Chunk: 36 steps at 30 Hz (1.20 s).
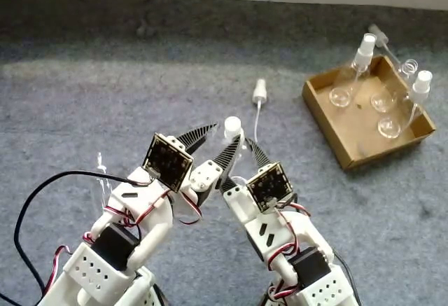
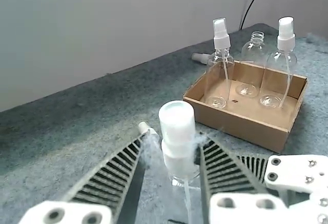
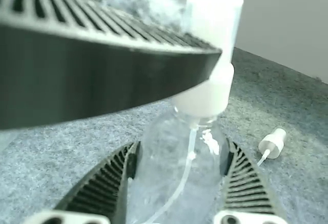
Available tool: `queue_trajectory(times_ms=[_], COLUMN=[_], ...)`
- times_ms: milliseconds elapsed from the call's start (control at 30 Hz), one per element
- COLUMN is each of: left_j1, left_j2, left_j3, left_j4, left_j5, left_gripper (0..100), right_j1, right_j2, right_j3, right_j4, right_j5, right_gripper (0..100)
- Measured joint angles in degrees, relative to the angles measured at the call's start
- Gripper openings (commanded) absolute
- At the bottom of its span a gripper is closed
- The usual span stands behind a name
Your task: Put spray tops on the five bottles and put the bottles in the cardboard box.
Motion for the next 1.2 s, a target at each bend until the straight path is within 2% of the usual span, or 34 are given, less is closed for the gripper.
queue_trajectory(times_ms=[233,467,1000,1067,1133,1200], left_j1=[0.0,0.0,0.0,-0.26,-2.11,-5.27], left_j2=[-0.09,0.0,0.0,-0.35,-0.35,-0.35], left_j3=[0.0,-3.6,-14.15,-16.26,-18.64,-21.1], left_j4=[2.37,11.08,25.41,28.13,31.03,33.49], left_j5=[0.09,0.0,-0.09,-0.09,-0.09,-0.18], left_gripper=[12,12,11,9,1,2], right_j1=[0.0,0.0,0.62,0.62,0.62,0.62], right_j2=[0.0,0.0,0.0,0.0,0.0,0.0], right_j3=[0.0,0.0,0.0,0.0,0.0,0.0], right_j4=[0.0,0.0,0.0,0.0,0.0,0.0], right_j5=[0.0,0.0,0.0,0.0,0.0,0.0], right_gripper=[14.1,14.1,14.1,14.1,14.1,14.1])
